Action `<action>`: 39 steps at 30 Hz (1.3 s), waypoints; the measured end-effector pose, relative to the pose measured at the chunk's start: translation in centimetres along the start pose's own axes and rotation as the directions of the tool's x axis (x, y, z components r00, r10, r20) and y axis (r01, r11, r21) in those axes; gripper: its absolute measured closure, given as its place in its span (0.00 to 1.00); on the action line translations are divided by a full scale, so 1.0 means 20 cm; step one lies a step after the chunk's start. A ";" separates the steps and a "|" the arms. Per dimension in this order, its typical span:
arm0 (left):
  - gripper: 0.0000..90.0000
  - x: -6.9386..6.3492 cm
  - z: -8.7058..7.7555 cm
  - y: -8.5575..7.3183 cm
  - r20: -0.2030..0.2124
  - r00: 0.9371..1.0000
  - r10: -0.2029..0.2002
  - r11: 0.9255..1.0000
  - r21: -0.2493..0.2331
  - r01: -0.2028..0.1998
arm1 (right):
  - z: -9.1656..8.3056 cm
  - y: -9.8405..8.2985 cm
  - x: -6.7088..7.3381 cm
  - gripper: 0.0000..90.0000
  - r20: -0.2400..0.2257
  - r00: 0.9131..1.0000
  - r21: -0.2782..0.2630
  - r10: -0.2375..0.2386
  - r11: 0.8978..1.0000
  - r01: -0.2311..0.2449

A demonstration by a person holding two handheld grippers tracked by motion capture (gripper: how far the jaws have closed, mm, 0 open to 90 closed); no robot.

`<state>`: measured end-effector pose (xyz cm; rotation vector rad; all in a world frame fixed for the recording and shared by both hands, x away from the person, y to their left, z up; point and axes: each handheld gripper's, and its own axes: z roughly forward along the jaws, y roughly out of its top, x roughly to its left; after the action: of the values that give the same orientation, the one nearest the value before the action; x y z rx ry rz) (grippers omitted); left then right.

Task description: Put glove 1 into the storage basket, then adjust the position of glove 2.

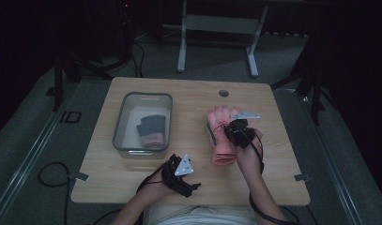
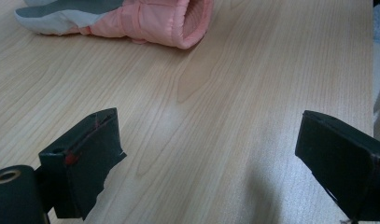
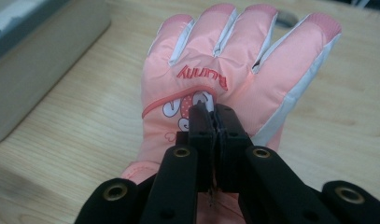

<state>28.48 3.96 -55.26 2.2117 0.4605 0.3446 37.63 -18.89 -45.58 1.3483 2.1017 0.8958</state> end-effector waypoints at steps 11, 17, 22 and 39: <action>0.07 -0.01 0.01 0.00 0.007 1.000 0.005 1.000 0.008 -0.005 | 0.15 -0.08 0.00 0.97 0.012 0.999 0.053 0.029 0.998 -0.030; 0.07 -0.01 0.02 -0.01 0.008 1.000 -0.001 1.000 0.014 0.001 | 0.22 -0.10 0.00 0.96 0.000 1.000 0.079 0.020 0.997 -0.020; 0.07 -0.01 0.01 0.00 0.004 1.000 -0.006 1.000 0.010 0.006 | 0.23 -0.10 0.00 0.93 -0.004 1.000 0.080 0.013 0.997 -0.013; 0.07 0.01 -0.01 0.02 -0.010 0.998 -0.057 0.998 -0.029 0.056 | 0.00 0.04 -0.08 0.76 -0.054 0.998 -0.034 -0.036 0.999 0.034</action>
<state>28.59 3.98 -54.81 2.1657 0.5198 0.3307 38.73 -20.11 -44.92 1.2802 2.1350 0.9590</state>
